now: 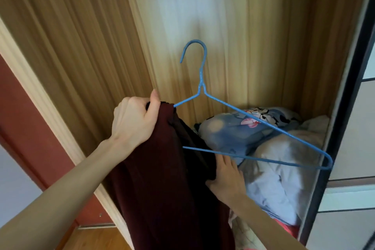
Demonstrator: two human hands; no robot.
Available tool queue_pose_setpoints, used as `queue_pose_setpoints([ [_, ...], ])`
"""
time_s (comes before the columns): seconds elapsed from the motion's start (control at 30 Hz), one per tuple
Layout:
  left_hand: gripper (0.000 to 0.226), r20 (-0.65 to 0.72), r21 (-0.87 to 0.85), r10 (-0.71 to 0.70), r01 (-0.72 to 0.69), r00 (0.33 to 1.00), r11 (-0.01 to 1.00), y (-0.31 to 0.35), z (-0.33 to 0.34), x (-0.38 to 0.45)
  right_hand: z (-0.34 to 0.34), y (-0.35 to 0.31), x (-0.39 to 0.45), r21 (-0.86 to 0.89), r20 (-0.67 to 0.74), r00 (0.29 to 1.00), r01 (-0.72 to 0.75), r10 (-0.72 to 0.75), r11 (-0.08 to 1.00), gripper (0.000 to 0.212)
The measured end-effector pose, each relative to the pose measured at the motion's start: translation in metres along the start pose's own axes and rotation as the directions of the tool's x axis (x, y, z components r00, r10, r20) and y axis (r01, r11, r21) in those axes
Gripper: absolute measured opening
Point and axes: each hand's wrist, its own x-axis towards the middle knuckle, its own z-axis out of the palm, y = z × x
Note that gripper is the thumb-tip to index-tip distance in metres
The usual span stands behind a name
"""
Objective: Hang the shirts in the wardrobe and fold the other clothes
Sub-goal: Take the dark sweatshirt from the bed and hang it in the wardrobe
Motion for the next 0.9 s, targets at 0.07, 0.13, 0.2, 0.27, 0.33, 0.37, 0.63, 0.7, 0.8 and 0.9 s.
queue_pose_setpoints([
  [0.07,0.073,0.001,0.018,-0.013,0.013,1.0,1.0,-0.004,-0.01,-0.002,-0.004,0.022,0.007,0.062,0.001,1.0,-0.031,0.031,0.998,0.075],
  [0.13,0.08,0.036,0.072,0.007,-0.009,0.999,0.997,-0.014,-0.019,-0.007,-0.02,0.042,0.019,0.167,-0.054,0.999,0.011,-0.002,0.986,0.044],
  [0.2,0.086,0.075,0.128,0.064,-0.074,0.995,0.989,-0.025,-0.025,-0.017,-0.045,0.052,0.031,0.252,-0.142,0.988,0.094,-0.059,0.963,0.029],
  [0.27,0.097,0.085,0.165,0.122,-0.135,0.989,0.977,-0.032,-0.028,-0.027,-0.075,0.054,0.039,0.302,-0.225,0.97,0.161,-0.094,0.94,0.03],
  [0.33,0.098,0.063,0.193,0.154,-0.164,0.986,0.967,-0.037,-0.029,-0.032,-0.109,0.052,0.045,0.32,-0.328,0.94,0.203,-0.093,0.925,0.029],
  [0.37,0.098,0.058,0.205,0.156,-0.165,0.986,0.965,-0.04,-0.029,-0.033,-0.127,0.053,0.048,0.319,-0.395,0.915,0.221,-0.083,0.922,0.03],
  [0.63,0.081,0.074,0.337,0.21,-0.223,0.975,0.915,-0.051,-0.024,-0.04,-0.197,0.057,0.036,-0.145,-0.638,0.701,0.298,-0.32,0.943,0.021],
  [0.7,0.075,0.074,0.428,0.225,-0.235,0.971,0.873,-0.047,-0.018,-0.037,-0.201,0.055,0.031,-0.18,-0.631,0.695,0.301,-0.345,0.936,0.019],
  [0.8,0.073,0.106,0.505,0.207,-0.232,0.973,0.832,-0.039,-0.012,-0.034,-0.208,0.048,0.028,-0.125,-0.591,0.755,0.261,-0.284,0.957,0.013],
  [0.9,0.071,0.118,0.54,0.186,-0.22,0.975,0.813,-0.032,-0.006,-0.033,-0.213,0.041,0.018,-0.125,-0.585,0.751,0.288,-0.305,0.949,0.014],
])
